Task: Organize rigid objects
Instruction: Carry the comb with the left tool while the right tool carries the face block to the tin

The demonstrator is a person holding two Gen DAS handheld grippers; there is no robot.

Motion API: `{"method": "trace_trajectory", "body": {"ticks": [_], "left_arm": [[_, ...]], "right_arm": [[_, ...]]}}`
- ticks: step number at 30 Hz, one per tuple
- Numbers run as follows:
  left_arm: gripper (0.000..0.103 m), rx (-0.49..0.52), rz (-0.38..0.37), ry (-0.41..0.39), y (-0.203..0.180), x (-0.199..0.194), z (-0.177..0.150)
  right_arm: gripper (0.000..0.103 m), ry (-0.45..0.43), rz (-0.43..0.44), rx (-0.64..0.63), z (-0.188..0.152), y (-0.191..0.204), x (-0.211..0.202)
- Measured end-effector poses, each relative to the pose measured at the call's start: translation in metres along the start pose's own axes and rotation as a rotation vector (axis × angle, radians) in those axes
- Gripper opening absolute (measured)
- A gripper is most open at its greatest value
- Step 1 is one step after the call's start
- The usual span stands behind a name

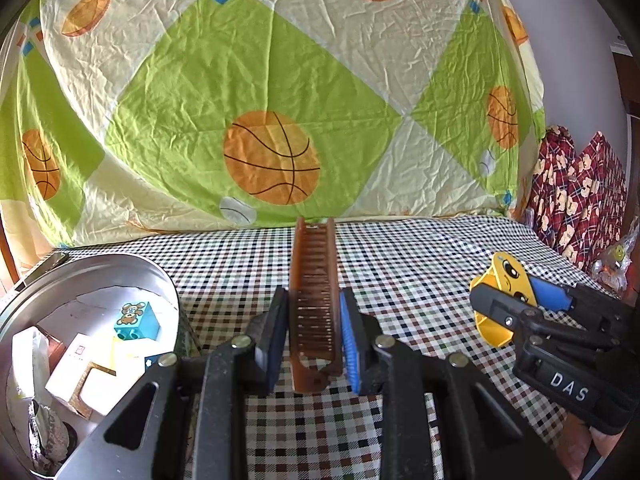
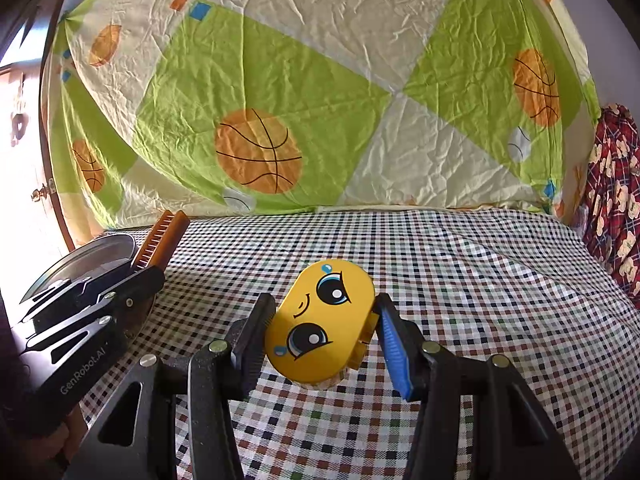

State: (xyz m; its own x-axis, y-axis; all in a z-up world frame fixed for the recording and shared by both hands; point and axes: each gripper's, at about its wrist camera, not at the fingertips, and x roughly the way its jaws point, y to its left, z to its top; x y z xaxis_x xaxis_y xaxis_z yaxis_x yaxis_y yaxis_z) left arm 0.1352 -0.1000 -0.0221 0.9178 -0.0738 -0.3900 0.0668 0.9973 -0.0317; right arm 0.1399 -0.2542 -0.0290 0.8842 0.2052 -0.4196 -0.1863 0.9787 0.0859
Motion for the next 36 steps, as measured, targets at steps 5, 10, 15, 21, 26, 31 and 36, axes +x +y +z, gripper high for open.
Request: {"method": "trace_trajectory", "body": {"ticks": [5, 10, 15, 21, 26, 31, 36], "left_arm": [[0.024, -0.012, 0.002, -0.008, 0.003, -0.003, -0.001], [0.024, -0.034, 0.014, -0.025, 0.009, -0.008, -0.002], [0.024, -0.045, 0.018, -0.033, 0.013, -0.012, -0.003], [0.024, -0.033, 0.038, -0.06, 0.014, -0.02, -0.004], [0.024, -0.041, 0.051, -0.077, 0.016, -0.024, -0.004], [0.024, -0.063, 0.072, -0.101, 0.022, -0.03, -0.005], [0.024, -0.068, 0.075, -0.108, 0.024, -0.031, -0.005]], "right_arm": [[0.053, -0.021, 0.012, -0.013, 0.0, 0.004, -0.004], [0.053, -0.052, 0.018, -0.015, -0.001, 0.007, -0.009], [0.053, -0.07, 0.026, -0.018, -0.001, 0.009, -0.013], [0.053, -0.094, 0.042, -0.028, -0.002, 0.013, -0.017], [0.053, -0.122, 0.053, -0.041, -0.003, 0.017, -0.023], [0.053, -0.134, 0.065, -0.038, -0.003, 0.019, -0.025], [0.053, -0.138, 0.077, -0.015, -0.003, 0.015, -0.025]]}}
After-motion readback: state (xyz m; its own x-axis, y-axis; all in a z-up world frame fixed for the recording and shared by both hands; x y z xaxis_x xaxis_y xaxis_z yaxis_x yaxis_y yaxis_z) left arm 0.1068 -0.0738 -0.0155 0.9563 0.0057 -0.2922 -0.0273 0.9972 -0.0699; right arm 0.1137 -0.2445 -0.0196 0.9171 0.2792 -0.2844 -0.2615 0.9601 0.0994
